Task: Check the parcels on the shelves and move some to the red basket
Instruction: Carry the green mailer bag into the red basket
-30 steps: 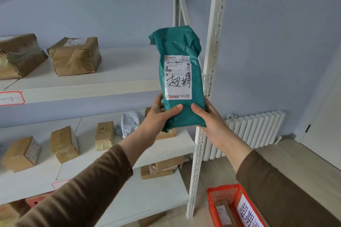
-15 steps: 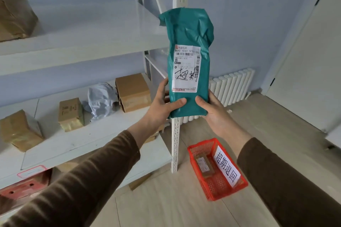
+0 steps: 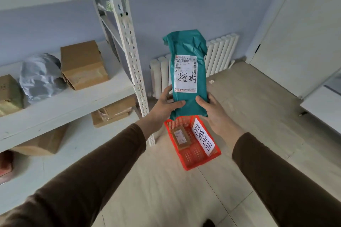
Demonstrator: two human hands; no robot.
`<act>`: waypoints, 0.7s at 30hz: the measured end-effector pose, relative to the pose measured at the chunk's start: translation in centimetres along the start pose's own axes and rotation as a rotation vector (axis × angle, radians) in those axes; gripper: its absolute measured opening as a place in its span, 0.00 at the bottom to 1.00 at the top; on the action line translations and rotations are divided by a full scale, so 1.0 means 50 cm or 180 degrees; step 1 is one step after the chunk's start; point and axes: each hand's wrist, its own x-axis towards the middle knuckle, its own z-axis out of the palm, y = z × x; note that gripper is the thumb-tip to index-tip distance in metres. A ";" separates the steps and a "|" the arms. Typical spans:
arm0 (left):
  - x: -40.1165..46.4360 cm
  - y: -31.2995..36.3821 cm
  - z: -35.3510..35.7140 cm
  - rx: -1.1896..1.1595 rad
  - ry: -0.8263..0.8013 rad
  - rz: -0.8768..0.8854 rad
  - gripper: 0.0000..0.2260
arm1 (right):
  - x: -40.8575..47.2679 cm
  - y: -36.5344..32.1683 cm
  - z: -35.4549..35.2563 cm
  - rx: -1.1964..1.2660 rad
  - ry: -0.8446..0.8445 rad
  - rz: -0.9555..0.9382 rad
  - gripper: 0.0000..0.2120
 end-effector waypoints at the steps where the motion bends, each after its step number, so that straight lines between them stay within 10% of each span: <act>1: 0.021 -0.022 0.026 -0.0033 0.0045 -0.0037 0.33 | 0.012 0.008 -0.033 -0.0008 -0.0021 0.0093 0.11; 21: 0.373 -0.461 0.168 -0.0948 0.0953 -0.0982 0.28 | 0.321 0.345 -0.348 0.0438 0.0390 0.1170 0.24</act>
